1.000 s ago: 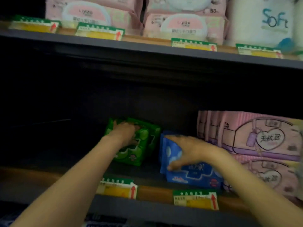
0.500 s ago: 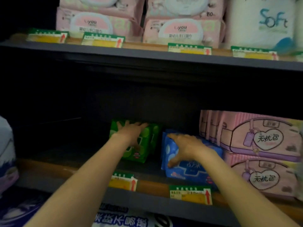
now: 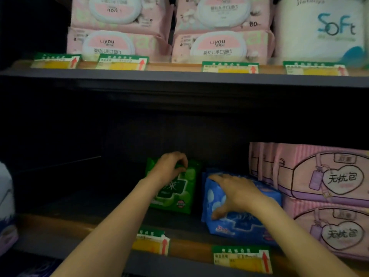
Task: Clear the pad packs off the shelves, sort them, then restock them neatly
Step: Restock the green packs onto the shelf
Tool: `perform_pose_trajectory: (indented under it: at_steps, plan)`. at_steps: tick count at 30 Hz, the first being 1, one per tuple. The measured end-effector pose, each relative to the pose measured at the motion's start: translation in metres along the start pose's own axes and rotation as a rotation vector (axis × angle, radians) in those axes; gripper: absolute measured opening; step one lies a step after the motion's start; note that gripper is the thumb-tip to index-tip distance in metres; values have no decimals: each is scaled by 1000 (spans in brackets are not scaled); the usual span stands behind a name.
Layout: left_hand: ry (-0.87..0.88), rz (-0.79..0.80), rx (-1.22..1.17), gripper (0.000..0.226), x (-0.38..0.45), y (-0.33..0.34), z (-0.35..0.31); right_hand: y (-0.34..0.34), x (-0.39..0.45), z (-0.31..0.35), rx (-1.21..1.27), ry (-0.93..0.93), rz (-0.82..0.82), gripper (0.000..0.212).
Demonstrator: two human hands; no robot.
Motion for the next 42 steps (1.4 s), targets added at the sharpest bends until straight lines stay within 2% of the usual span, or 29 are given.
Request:
perform_pose_trajectory:
  at_steps: [8, 10, 13, 15, 17, 19, 21, 22, 23, 26, 29, 31, 34, 35, 36, 38, 42]
  plan:
    - [8, -102, -20, 12, 1, 12, -23, 0, -1, 0, 7, 26, 3, 113]
    - [8, -24, 99, 14, -4, 21, -25, -1, -1, 0, 8, 38, 1, 113]
    - [-51, 185, 343, 32, -17, 29, -24, -2, -5, 3, 10, 27, -5, 113]
    - [-72, 210, 377, 41, -34, 18, -24, -4, -9, 4, 11, 25, -21, 110]
    - [-99, 35, 282, 39, -59, -9, -29, -12, -19, 10, 28, -15, -136, 101]
    - [-114, -232, 144, 31, -106, -40, -43, -25, -45, 24, 84, -136, -394, 86]
    - [-87, -461, 58, 24, -176, -63, -66, -28, -96, 45, 198, -338, -679, 69]
    - [-71, -525, 39, 22, -211, -66, -78, -23, -127, 57, 255, -436, -750, 60]
    - [-66, -542, 33, 22, -247, -63, -90, -9, -155, 69, 282, -519, -750, 50]
    - [-85, -425, 67, 20, -342, -29, -112, 47, -220, 104, 275, -702, -633, 31]
    - [-122, -237, 94, 18, -420, 18, -118, 127, -265, 138, 273, -843, -453, 28]
    - [-187, -10, 116, 17, -464, 60, -111, 191, -286, 156, 259, -849, -217, 34]
    - [-350, 413, 162, 29, -515, 114, -92, 287, -308, 169, 358, -653, 284, 50]
    - [-393, 503, 168, 30, -525, 122, -85, 317, -318, 175, 385, -579, 438, 58]
    - [-435, 551, 163, 31, -531, 123, -80, 342, -329, 183, 413, -530, 557, 65]
    - [-537, 549, 145, 35, -536, 114, -65, 379, -347, 209, 466, -506, 670, 76]
    - [-608, 596, 169, 30, -549, 110, -45, 426, -367, 255, 372, -507, 685, 90]
Point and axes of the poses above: each hand's wrist, its own x-axis towards the middle knuckle, its own y-axis out of the palm, z = x × y, the point moved 7 cm from there along x, towards the middle knuckle, and after that the axes turned 4 degrees about x, right-handed, at the moved point
